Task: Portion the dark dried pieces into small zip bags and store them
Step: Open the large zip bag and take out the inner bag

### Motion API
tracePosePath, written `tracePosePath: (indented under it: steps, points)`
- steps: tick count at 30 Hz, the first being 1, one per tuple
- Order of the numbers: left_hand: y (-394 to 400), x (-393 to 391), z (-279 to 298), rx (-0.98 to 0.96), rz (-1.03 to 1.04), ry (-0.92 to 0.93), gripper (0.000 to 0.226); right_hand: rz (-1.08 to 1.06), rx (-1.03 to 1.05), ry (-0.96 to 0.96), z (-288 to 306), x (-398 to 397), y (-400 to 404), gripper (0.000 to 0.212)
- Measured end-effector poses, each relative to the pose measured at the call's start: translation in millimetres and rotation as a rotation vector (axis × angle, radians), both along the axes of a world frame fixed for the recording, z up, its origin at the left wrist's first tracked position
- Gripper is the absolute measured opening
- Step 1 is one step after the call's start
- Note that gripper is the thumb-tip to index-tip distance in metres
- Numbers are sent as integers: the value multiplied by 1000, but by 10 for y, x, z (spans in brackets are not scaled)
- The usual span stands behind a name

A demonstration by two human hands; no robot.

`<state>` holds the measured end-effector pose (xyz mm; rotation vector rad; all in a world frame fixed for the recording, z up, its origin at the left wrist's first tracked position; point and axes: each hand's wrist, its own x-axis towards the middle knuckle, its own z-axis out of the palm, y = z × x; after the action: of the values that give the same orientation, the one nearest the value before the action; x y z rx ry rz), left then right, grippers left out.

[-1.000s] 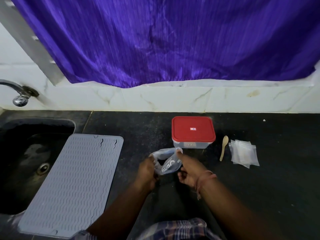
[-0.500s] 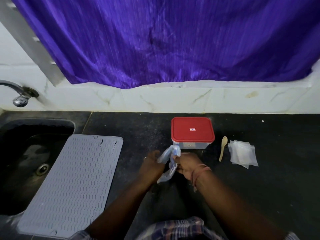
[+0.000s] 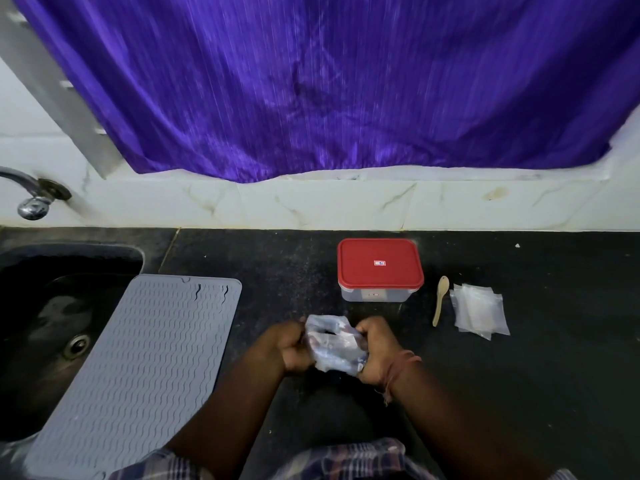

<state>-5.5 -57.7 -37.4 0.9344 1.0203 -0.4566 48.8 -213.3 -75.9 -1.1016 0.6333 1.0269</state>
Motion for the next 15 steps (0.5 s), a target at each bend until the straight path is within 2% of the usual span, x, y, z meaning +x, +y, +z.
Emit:
tracePosePath:
  steps: [2, 3, 4, 6, 7, 8, 10, 11, 13, 15]
  points:
    - [-10, -30, 71, 49, -62, -30, 31, 47, -38, -52, 46, -26, 18, 45]
    - [-26, -42, 93, 50, -97, -34, 33, 79, -86, -96, 62, -13, 47, 42]
    - [-50, -71, 115, 94, -113, -28, 31, 141, -153, -192, 41, 20, 67, 31]
    - [-64, -68, 86, 167, -126, -69, 26, 365, -314, -505, 42, 67, 120, 16]
    - [-52, -51, 14, 227, -118, -59, 36, 429, -361, -647, 36, 62, 129, 16]
    - [-40, -17, -56, 250, -95, -73, 27, 452, -371, -748, 47, 44, 136, 19]
    - [-6, 8, -138, 294, -39, -94, 41, 477, -352, -903, 86, -11, 171, 25]
    - [3, 21, -168, 281, -34, -131, 50, 560, -382, -981, 105, -18, 192, 23]
    - [54, 22, -210, 254, -55, -214, 62, 713, -467, -1086, 57, -15, 199, 11]
    - [82, -3, -212, 261, -106, -286, 55, 728, -555, -1077, -18, 32, 177, 9]
